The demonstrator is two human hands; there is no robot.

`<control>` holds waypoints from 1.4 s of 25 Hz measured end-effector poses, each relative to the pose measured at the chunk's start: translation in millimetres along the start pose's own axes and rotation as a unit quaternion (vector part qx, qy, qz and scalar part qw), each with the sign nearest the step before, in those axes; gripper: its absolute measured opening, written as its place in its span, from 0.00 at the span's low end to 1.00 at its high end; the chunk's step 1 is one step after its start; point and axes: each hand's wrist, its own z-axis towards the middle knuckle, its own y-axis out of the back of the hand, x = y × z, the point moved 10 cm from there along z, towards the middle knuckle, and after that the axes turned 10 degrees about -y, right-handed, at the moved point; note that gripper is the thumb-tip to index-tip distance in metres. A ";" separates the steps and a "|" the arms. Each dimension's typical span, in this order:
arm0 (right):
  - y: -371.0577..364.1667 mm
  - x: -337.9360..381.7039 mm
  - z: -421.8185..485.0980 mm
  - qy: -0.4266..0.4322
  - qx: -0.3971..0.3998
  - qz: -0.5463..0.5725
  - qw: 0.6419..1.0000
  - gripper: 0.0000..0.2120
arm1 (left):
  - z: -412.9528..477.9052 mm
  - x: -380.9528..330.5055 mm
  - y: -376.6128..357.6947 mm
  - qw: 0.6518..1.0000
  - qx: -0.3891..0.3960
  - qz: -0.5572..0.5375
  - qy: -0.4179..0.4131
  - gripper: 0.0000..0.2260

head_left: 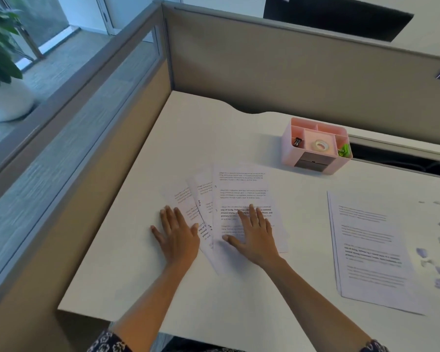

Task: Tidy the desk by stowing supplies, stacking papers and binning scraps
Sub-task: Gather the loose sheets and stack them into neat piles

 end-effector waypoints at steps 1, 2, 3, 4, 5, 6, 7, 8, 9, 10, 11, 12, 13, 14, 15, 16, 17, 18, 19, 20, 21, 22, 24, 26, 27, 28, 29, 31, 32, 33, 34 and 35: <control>-1.1 1.3 2.5 -0.015 0.001 -0.003 1.000 0.55 | -4.4 1.2 -8.2 1.000 0.018 0.002 0.002 0.33; -3.3 3.0 4.8 -0.025 0.006 -0.012 1.000 0.55 | -3.5 2.3 -12.9 0.999 0.031 0.009 -0.001 0.33; -6.6 4.6 6.1 -0.026 0.014 -0.025 0.999 0.55 | 0.6 2.9 -14.3 0.999 0.044 0.018 -0.006 0.33; -9.5 6.3 6.7 -0.021 0.022 -0.040 0.999 0.56 | 6.4 3.9 -14.3 0.998 0.058 0.028 -0.014 0.32; -11.9 7.1 6.8 -0.011 0.027 -0.050 0.998 0.56 | 13.0 4.8 -12.8 0.997 0.069 0.037 -0.025 0.32; -13.6 7.0 6.4 0.001 0.030 -0.056 0.998 0.56 | 19.5 6.3 -10.7 0.995 0.077 0.045 -0.033 0.32; -15.1 6.5 5.7 0.014 0.035 -0.061 0.997 0.56 | 25.5 7.7 -8.7 0.994 0.085 0.049 -0.040 0.32; -17.0 5.9 4.7 0.027 0.041 -0.066 0.997 0.55 | 31.1 8.4 -7.3 0.993 0.092 0.050 -0.046 0.32; -17.7 6.0 3.1 0.039 0.048 -0.071 0.996 0.54 | 36.5 8.0 -6.7 0.992 0.101 0.048 -0.052 0.32; -18.1 6.2 1.4 0.049 0.055 -0.072 0.995 0.54 | 41.1 7.0 -7.1 0.991 0.108 0.046 -0.056 0.32; -17.1 7.6 -0.2 0.058 0.060 -0.067 0.994 0.53 | 45.4 5.9 -7.1 0.991 0.115 0.042 -0.059 0.33; -14.1 10.3 -1.1 0.067 0.062 -0.053 0.994 0.52 | 48.9 4.5 -6.4 0.991 0.116 0.039 -0.060 0.33; -9.1 13.2 -0.7 0.073 0.056 -0.031 0.995 0.49 | 51.4 3.8 -3.9 0.992 0.108 0.033 -0.057 0.33; 0.3 14.3 2.0 0.070 0.034 -0.002 0.997 0.45 | 52.7 3.9 0.3 0.995 0.087 0.021 -0.050 0.33; 12.8 11.2 6.1 0.056 -0.007 0.025 0.998 0.41 | 51.4 4.2 6.7 0.998 0.056 0.003 -0.036 0.32; 26.5 3.0 11.4 0.023 -0.057 0.045 0.997 0.38 | 47.3 4.8 13.9 1.000 0.020 -0.016 -0.018 0.31; 38.5 -10.9 17.4 -0.030 -0.098 0.058 0.993 0.37 | 41.9 5.0 20.3 0.999 -0.013 -0.030 0.002 0.30; 46.0 -29.6 23.8 -0.100 -0.115 0.074 0.986 0.38 | 36.4 4.2 24.9 0.998 -0.036 -0.038 0.018 0.28; 48.7 -47.7 29.0 -0.171 -0.107 0.093 0.975 0.40 | 32.2 2.6 26.3 0.998 -0.042 -0.041 0.030 0.26; 47.9 -60.8 32.4 -0.226 -0.087 0.106 0.964 0.43 | 30.0 -1.6 24.9 0.998 -0.033 -0.042 0.030 0.26; 47.4 -65.9 34.7 -0.253 -0.070 0.101 0.960 0.45 | 30.6 -9.3 21.7 0.999 -0.016 -0.044 0.017 0.25; 46.4 -63.5 37.7 -0.258 -0.056 0.081 0.961 0.47 | 32.6 -18.7 18.9 0.999 0.002 -0.048 -0.002 0.25; 42.3 -50.7 43.9 -0.250 -0.031 0.053 0.966 0.47 | 38.3 -36.8 17.0 0.997 0.030 -0.074 -0.022 0.27; 36.4 -41.9 46.0 -0.263 -0.006 0.065 0.963 0.45 | 45.3 -44.6 15.1 0.991 0.045 -0.129 0.001 0.30; 34.2 -39.8 45.8 -0.276 0.010 0.082 0.958 0.45 | 49.0 -44.0 12.2 0.985 0.053 -0.160 0.024 0.31; 32.1 -39.4 45.4 -0.288 0.026 0.104 0.951 0.45 | 52.8 -40.1 9.1 0.979 0.058 -0.188 0.050 0.32; 29.5 -40.4 45.3 -0.298 0.041 0.125 0.945 0.45 | 57.1 -34.7 4.6 0.972 0.063 -0.215 0.071 0.32; 23.8 -42.8 44.3 -0.304 0.063 0.168 0.936 0.43 | 61.0 -23.7 -4.0 0.955 0.071 -0.270 0.099 0.26; 19.3 -43.8 44.0 -0.303 0.073 0.194 0.930 0.41 | 59.8 -19.7 -8.3 0.947 0.077 -0.293 0.109 0.22; 15.8 -43.0 42.2 -0.302 0.084 0.225 0.923 0.39 | 57.4 -18.9 -12.2 0.940 0.086 -0.311 0.114 0.18; 10.6 -42.2 41.4 -0.303 0.096 0.257 0.913 0.37 | 55.5 -20.9 -15.4 0.932 0.097 -0.330 0.113 0.15; 6.1 -40.8 40.2 -0.304 0.103 0.289 0.902 0.35 | 54.0 -25.2 -18.5 0.920 0.104 -0.363 0.107 0.14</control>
